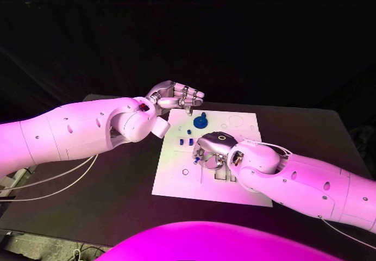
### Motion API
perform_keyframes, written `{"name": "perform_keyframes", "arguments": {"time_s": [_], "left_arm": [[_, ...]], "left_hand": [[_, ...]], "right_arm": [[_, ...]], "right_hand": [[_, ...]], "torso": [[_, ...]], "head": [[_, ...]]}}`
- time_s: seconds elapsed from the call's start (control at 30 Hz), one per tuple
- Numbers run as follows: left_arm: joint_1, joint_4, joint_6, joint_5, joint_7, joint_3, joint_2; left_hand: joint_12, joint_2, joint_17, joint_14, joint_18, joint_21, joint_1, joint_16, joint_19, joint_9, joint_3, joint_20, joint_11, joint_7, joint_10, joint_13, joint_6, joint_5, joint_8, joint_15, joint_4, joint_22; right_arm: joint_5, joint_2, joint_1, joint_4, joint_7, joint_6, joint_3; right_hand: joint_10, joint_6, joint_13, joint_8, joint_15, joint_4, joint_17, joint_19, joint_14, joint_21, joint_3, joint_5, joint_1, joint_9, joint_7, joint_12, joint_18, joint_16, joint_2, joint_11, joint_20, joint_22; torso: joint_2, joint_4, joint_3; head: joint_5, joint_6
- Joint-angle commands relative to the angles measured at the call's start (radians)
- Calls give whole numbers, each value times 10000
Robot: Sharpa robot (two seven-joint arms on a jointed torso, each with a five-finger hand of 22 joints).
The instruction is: Assemble the parts on the task board
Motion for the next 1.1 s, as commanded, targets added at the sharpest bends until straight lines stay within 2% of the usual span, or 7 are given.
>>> {"name": "perform_keyframes", "arguments": {"time_s": [0.03, 0.87, 1.0, 1.1], "left_arm": [[12, 26, 162, 65, 70, 6, 15], [21, 50, 185, 65, 40, 6, 11], [24, 54, 195, 65, 32, 6, 12], [26, 58, 206, 65, 23, 6, 9]], "left_hand": [[40, 74, -13, -72, 62, -41, -17, -67, -69, -13, -26, -11, 9, 24, -53, 15, -49, 11, -9, 19, -9, -15], [40, 74, -13, -72, 62, -41, -17, -67, -69, -13, -26, -11, 9, 24, -53, 15, -49, 11, -9, 19, -9, -15], [40, 74, -13, -72, 62, -41, -17, -67, -69, -13, -26, -11, 9, 24, -53, 15, -49, 11, -9, 19, -9, -15], [40, 74, -13, -72, 62, -41, -17, -67, -69, -13, -26, -11, 9, 24, -53, 15, -49, 11, -9, 19, -9, -15]], "right_arm": [[-157, 28, -12, 8, -49, 228, -5], [-241, 276, -112, -228, -302, 674, -41], [-239, 325, -114, -287, -340, 585, -56], [-247, 322, -115, -305, -381, 501, -62]], "right_hand": [[-28, 54, 11, 25, -33, 55, 1576, -7, 815, 41, 15, 29, 10, 8, 5, -53, -178, 51, 95, -52, -15, 8], [-150, -64, -5, -41, -2, 119, 1547, -99, 806, -98, -73, 37, -104, 16, 36, -141, -148, 34, 62, -10, 7, -122], [-701, -684, -139, -399, 178, 254, 1541, -220, 800, -289, -177, 203, -339, -115, 275, -439, -125, 34, -83, 209, 119, -292], [-987, -988, -213, -454, 264, 293, 1530, -276, 794, -378, -232, 228, -423, -191, 352, -541, -111, 30, -196, 319, 199, -367]], "torso": [[2, 5, 5], [-1, -1, -6], [-7, 0, -7], [-5, 3, -5]], "head": [[10, 2], [51, 2], [44, 2], [36, 2]]}}
